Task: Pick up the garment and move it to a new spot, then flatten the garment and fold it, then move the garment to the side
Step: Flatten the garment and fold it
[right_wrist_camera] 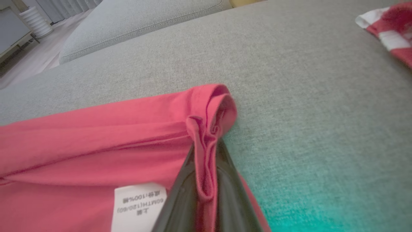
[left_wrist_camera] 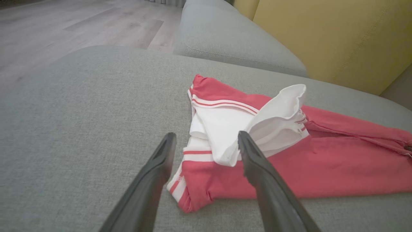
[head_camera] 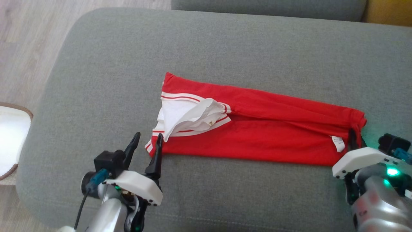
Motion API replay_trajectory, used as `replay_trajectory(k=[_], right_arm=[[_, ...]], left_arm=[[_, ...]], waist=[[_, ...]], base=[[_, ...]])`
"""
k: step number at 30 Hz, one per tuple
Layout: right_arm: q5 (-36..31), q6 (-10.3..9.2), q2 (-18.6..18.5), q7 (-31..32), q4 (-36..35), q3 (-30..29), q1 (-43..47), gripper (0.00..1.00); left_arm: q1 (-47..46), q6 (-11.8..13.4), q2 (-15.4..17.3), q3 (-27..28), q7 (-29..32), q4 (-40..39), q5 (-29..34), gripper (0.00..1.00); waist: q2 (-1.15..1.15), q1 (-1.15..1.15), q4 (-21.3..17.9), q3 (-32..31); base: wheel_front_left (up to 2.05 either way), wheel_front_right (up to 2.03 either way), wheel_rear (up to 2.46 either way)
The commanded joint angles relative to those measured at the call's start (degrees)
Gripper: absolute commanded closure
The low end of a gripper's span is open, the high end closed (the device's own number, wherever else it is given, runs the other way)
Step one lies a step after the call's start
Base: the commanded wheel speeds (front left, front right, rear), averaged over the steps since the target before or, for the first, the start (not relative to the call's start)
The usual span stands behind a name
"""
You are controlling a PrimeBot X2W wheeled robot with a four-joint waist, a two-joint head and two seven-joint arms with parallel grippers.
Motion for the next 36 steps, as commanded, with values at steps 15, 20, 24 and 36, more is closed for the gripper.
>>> replay_trajectory(k=[15, 20, 24, 36], right_arm=[[13.08, 0.36, 2.12, 3.32, -19.61, 24.08, -0.91, 1.0], [25.54, 0.36, 2.24, 7.83, -28.0, 38.7, 1.95, 1.0], [28.65, 0.36, 2.25, 9.15, -30.21, 43.97, 2.03, 1.0], [32.04, 0.36, 2.26, 4.08, -22.92, 53.19, -4.35, 0.91]], left_arm=[[0.9, 0.92, -0.01, 0.78, -0.7, -1.54, -1.1, 0.0], [1.31, 0.99, -0.01, -1.3, -0.7, -0.88, -1.4, 0.0], [1.37, 1.08, -0.01, -2.36, -0.7, -0.61, -1.49, 0.0], [0.97, 1.61, -0.01, -6.74, -0.7, 1.22, -2.88, 0.0]], waist=[[0.0, 0.01, 1.67, -3.04], [0.0, 0.01, 5.49, -3.59], [0.0, 0.01, 8.09, -3.8], [0.0, 0.01, 16.25, -4.16]], base=[[0.0, 0.0, 0.0], [0.0, 0.0, 0.0], [0.0, 0.0, 0.0], [0.0, 0.0, 0.0]])
